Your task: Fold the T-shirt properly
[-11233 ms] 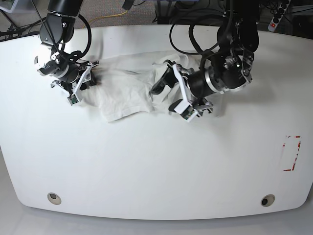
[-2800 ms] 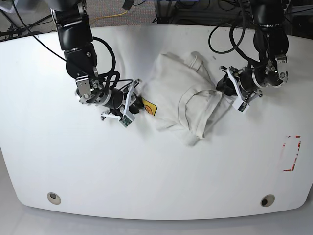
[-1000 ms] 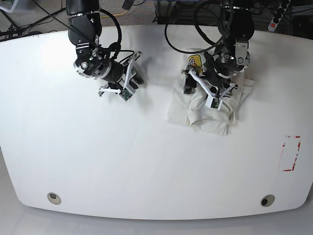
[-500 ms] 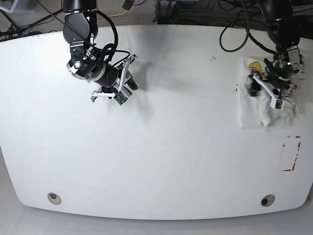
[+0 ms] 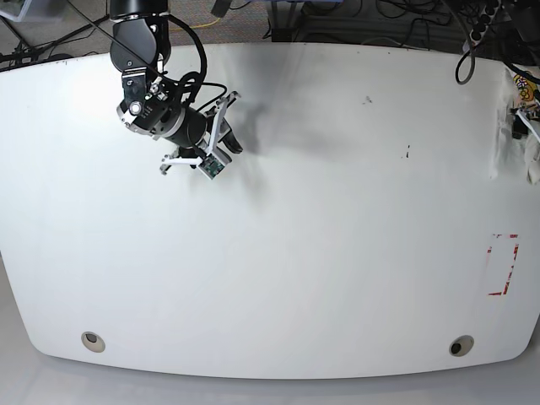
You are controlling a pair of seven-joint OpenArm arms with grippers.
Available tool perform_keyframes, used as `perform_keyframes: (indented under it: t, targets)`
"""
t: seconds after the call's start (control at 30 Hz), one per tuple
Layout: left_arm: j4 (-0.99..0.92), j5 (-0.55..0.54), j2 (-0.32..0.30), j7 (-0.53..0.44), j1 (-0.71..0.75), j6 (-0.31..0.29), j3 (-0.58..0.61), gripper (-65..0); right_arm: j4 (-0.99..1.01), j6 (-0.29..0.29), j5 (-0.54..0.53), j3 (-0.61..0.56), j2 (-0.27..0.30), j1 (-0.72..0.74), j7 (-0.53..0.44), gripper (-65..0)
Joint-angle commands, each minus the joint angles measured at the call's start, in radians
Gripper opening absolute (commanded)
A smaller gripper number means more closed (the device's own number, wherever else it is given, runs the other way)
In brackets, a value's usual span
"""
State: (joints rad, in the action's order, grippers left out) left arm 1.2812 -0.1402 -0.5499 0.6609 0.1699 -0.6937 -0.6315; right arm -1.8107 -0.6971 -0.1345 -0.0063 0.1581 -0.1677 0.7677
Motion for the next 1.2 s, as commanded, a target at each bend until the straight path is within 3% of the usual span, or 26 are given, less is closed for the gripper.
perform_keyframes:
  t: [0.0,0.13,0.33,0.53,0.7,0.83,1.0,1.17]
  targets:
    - [0.088,-0.019,-0.028,-0.025,-0.01,-0.004,-0.012,-19.0,-0.019,-0.001,-0.009,0.004,0.004,0.012,-0.024,-51.2]
    - [0.193,-0.019,-0.016,-0.025,-0.002,-0.004,0.017,-19.0,-0.013,-0.001,-0.006,0.009,0.005,0.018,-0.027,-51.4]
    - [0.369,-0.012,0.138,-0.031,0.018,0.007,0.037,-19.2,-0.004,-0.001,0.003,0.018,0.024,0.012,-0.179,-51.4]
    - [0.518,-0.011,0.319,-0.079,0.024,0.176,0.094,-18.9,0.101,0.02,0.094,0.072,0.031,0.01,-0.409,-51.4]
    - [0.522,-0.009,0.431,-0.303,0.084,0.32,0.175,-18.7,0.23,0.078,0.121,0.145,0.031,0.001,-0.647,-51.4]
    - [0.51,0.017,0.471,-0.487,0.173,0.463,0.284,-18.6,0.289,0.103,0.12,0.21,0.039,-0.036,-0.798,-51.4]
    - [0.503,0.081,0.486,-0.649,0.319,0.609,0.43,-18.9,0.265,0.107,0.114,0.265,0.039,-0.132,-0.839,-51.2]
    - [0.558,0.086,0.514,-0.7,0.484,0.659,0.477,-19.0,0.21,0.107,0.054,0.305,0.033,-0.247,-0.841,-51.2]
